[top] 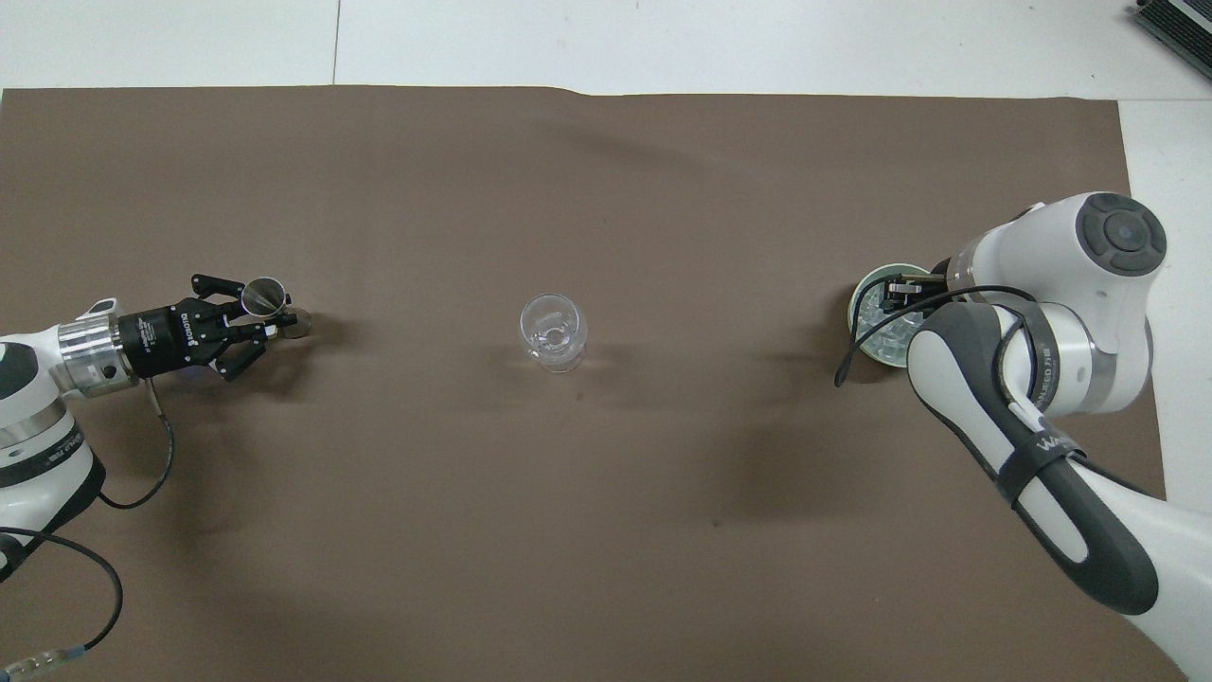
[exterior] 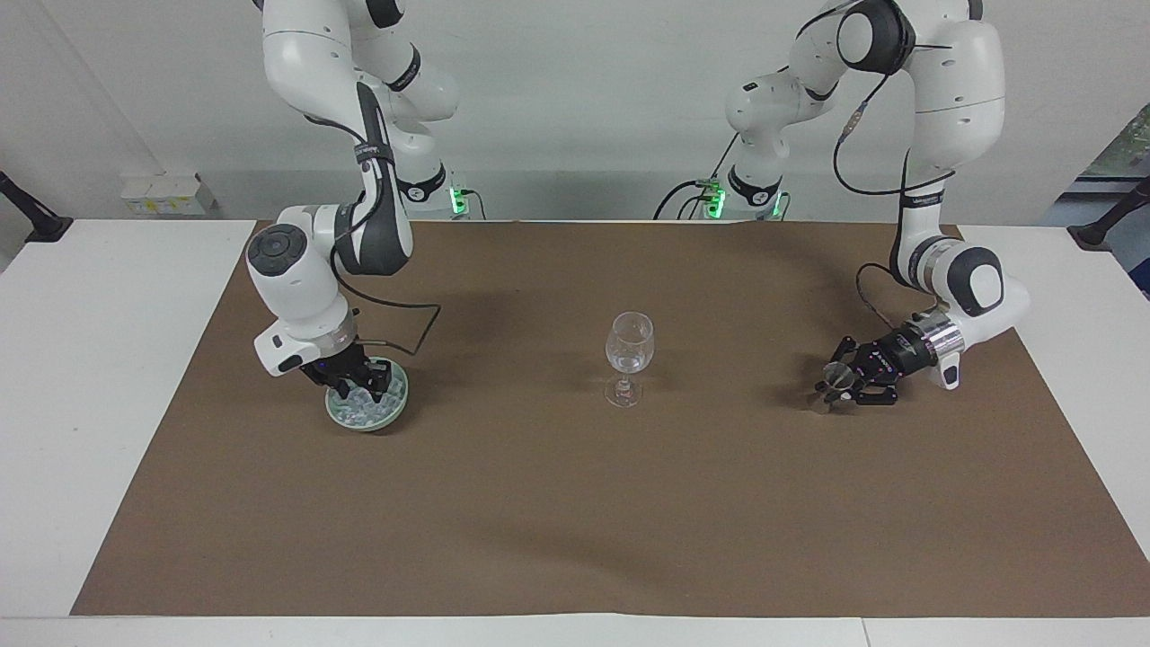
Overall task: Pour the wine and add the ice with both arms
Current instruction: 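Open the left gripper off the cup while the right gripper grasps ice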
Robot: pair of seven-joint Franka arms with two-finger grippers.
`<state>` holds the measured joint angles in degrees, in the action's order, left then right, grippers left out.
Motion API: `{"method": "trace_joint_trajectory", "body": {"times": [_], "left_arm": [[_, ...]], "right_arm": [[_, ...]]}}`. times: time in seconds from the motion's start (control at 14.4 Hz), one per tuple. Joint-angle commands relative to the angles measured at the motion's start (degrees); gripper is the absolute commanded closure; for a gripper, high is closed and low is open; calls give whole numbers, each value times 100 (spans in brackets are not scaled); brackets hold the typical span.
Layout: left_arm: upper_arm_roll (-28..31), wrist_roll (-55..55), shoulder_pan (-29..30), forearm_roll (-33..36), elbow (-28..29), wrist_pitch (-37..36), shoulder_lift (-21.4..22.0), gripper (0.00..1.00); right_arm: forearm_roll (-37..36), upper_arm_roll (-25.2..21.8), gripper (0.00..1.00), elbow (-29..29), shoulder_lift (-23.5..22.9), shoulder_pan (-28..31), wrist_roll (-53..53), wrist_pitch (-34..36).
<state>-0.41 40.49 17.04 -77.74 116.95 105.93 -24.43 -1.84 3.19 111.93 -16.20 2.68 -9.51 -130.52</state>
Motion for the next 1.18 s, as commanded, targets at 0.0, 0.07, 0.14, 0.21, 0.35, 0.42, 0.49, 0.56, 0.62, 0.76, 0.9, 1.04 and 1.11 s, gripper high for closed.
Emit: {"method": "trace_joint_trajectory", "body": {"times": [0.0, 0.07, 0.14, 0.21, 0.35, 0.42, 0.49, 0.56, 0.62, 0.76, 0.9, 1.04, 1.11], "left_arm": [[-3, -129, 63, -48, 100, -99, 26, 50], [15, -129, 71, -31, 91, -151, 26, 18], [15, -129, 115, 57, 48, -247, 26, 0], [15, -121, 220, 214, -14, -327, 17, 0], [15, -85, 274, 338, -181, -555, -9, 0], [15, -77, 300, 452, -251, -634, -9, 0], [24, -50, 343, 618, -339, -661, 25, 0], [24, -33, 353, 829, -444, -740, 78, 0], [24, -15, 370, 1083, -654, -845, 87, 0], [33, 142, 432, 1628, -1032, -960, 87, 0], [33, 231, 397, 2252, -1549, -1153, 114, 0], [24, 371, 353, 2893, -2200, -1276, 122, 0], [24, 380, 335, 3183, -2464, -1372, 140, 0]], "right_arm": [[87, 24, 67, 109, 73, 31, 230, -61], [87, 24, 73, 109, 73, 31, 222, -61], [87, 24, 83, 101, 73, 40, 222, -61], [87, 24, 91, 101, 73, 31, 213, -61], [87, 24, 100, 66, 64, 40, 213, -52], [87, 24, 100, 57, 64, 31, 213, -52], [96, 24, 100, 57, 64, 31, 204, -52], [96, 24, 100, 48, 64, 31, 204, -44], [96, 33, 100, 30, 82, 31, 204, -26], [96, 33, 100, 21, 108, 31, 204, 18], [96, 33, 100, 13, 169, 31, 213, 36], [96, 50, 100, -22, 222, 31, 213, 97], [96, 51, 100, -92, 257, 31, 213, 132]]}}
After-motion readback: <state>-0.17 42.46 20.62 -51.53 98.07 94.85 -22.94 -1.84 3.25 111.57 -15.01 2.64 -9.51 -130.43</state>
